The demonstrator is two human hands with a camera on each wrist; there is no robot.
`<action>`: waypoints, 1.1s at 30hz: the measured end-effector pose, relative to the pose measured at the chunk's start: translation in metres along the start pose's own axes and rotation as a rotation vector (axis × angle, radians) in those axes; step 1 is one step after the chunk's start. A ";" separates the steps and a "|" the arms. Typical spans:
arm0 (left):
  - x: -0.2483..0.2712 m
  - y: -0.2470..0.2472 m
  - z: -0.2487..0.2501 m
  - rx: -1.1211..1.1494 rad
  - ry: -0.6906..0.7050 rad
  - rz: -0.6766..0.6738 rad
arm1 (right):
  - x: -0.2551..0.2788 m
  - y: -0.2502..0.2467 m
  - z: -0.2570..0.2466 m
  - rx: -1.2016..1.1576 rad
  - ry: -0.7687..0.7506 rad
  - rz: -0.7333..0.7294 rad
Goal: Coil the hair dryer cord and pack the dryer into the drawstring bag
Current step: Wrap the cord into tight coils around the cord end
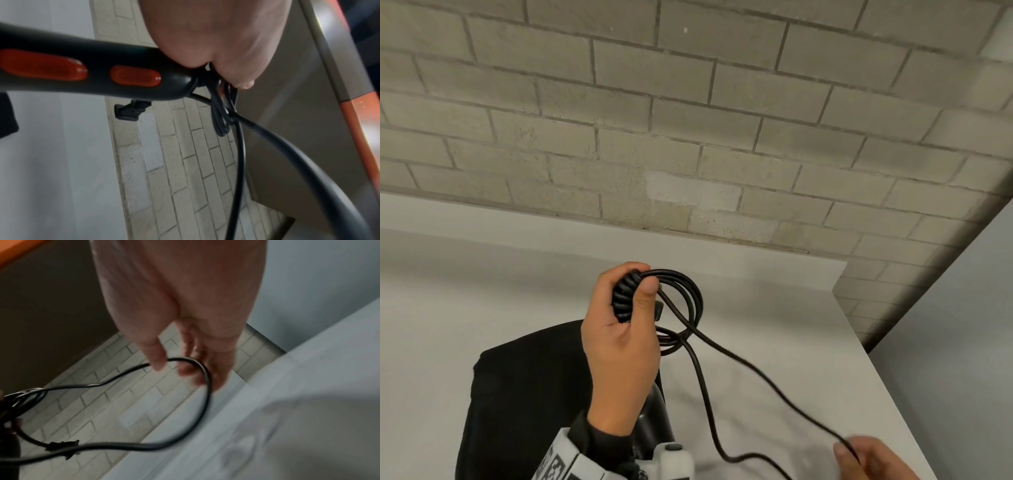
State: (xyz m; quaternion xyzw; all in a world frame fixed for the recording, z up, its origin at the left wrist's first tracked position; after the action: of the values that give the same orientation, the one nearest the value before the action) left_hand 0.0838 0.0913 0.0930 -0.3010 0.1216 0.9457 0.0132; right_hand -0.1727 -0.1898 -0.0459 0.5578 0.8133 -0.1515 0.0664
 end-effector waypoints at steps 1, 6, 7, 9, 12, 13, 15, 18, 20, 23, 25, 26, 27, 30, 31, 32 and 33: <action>0.002 0.003 0.000 0.003 -0.004 -0.002 | 0.002 0.005 -0.004 0.034 0.030 -0.022; 0.011 0.013 0.000 -0.027 0.026 -0.047 | 0.030 0.058 -0.096 0.014 -0.211 -0.051; 0.013 0.014 -0.001 -0.035 0.024 -0.054 | 0.037 0.071 -0.118 -0.025 -0.242 -0.098; 0.016 0.018 -0.003 -0.050 0.016 -0.073 | 0.054 0.106 -0.145 -0.035 -0.244 -0.279; 0.020 0.023 -0.003 -0.076 0.016 -0.099 | 0.069 0.145 -0.143 -0.044 -0.111 -0.568; 0.021 0.024 -0.003 -0.086 0.019 -0.105 | 0.072 0.152 -0.141 -0.100 -0.072 -0.635; 0.021 0.024 -0.002 -0.088 0.025 -0.104 | 0.074 0.155 -0.141 -0.210 -0.026 -0.707; 0.017 0.019 -0.003 -0.065 0.026 -0.091 | 0.070 0.138 -0.136 -0.339 -0.016 -0.733; 0.015 0.015 -0.005 -0.054 0.030 -0.087 | 0.058 0.127 -0.118 -0.459 0.049 -0.792; 0.014 0.014 -0.005 -0.046 0.041 -0.089 | 0.035 0.124 -0.099 -1.022 0.280 -0.928; 0.015 0.016 -0.004 -0.053 0.044 -0.093 | 0.029 0.076 -0.078 -1.047 0.282 -0.609; 0.015 0.017 -0.005 -0.056 0.041 -0.094 | 0.025 0.055 -0.073 -1.038 0.267 -0.525; 0.016 0.018 -0.005 -0.059 0.037 -0.094 | 0.022 0.044 -0.073 -1.090 0.281 -0.516; 0.015 0.020 -0.005 -0.044 0.039 -0.102 | 0.019 0.028 -0.065 -1.194 0.436 -0.454; 0.015 0.021 -0.005 -0.037 0.041 -0.108 | 0.018 0.028 -0.063 -1.098 0.446 -0.400; 0.015 0.023 -0.006 -0.034 0.041 -0.114 | 0.013 0.030 -0.059 -0.900 0.379 -0.390; 0.016 0.024 -0.006 -0.036 0.038 -0.121 | 0.018 0.038 -0.052 -0.705 0.386 -0.449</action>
State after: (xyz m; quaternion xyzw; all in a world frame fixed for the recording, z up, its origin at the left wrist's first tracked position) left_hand 0.0720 0.0656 0.0841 -0.3258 0.0866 0.9394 0.0626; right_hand -0.1407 -0.1448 -0.0083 0.3291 0.9135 0.2305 0.0646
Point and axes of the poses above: each hand's wrist, its own x-axis away from the middle knuckle, its own y-axis out of the palm, z = x × y, the point moved 7 cm from there along -x, towards the middle knuckle, and after that the axes turned 4 degrees about y, right-handed, at the moved point
